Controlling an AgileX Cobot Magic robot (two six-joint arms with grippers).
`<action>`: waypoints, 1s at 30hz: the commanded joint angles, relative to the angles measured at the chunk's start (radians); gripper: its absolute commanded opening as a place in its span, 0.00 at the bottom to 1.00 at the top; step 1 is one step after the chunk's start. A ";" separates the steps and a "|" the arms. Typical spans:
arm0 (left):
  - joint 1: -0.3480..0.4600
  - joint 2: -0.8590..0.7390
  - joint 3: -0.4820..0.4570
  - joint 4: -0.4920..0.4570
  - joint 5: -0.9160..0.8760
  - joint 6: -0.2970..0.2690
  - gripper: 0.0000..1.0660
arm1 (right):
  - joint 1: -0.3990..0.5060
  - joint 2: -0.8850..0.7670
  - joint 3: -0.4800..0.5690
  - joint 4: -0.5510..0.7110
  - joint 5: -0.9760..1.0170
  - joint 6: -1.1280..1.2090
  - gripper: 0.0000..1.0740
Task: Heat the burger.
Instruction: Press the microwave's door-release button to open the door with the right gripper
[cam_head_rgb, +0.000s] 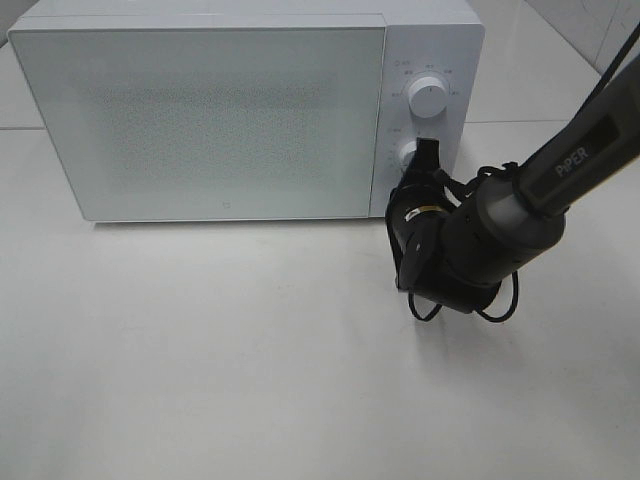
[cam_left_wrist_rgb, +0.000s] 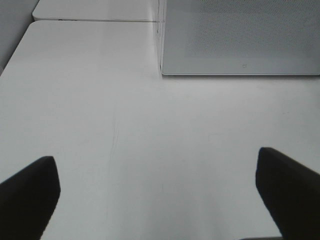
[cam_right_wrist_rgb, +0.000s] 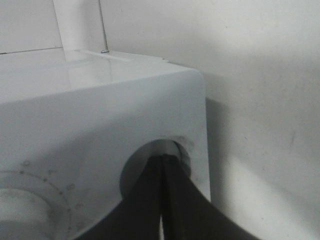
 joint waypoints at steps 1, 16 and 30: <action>0.002 -0.006 -0.001 -0.005 0.002 -0.005 0.94 | -0.031 0.003 -0.076 -0.065 -0.149 -0.034 0.00; 0.002 -0.006 -0.001 -0.005 0.002 -0.005 0.94 | -0.037 0.005 -0.121 -0.075 -0.115 -0.070 0.00; 0.002 -0.006 -0.001 -0.005 0.002 -0.005 0.94 | -0.014 -0.072 -0.004 -0.074 -0.014 -0.080 0.00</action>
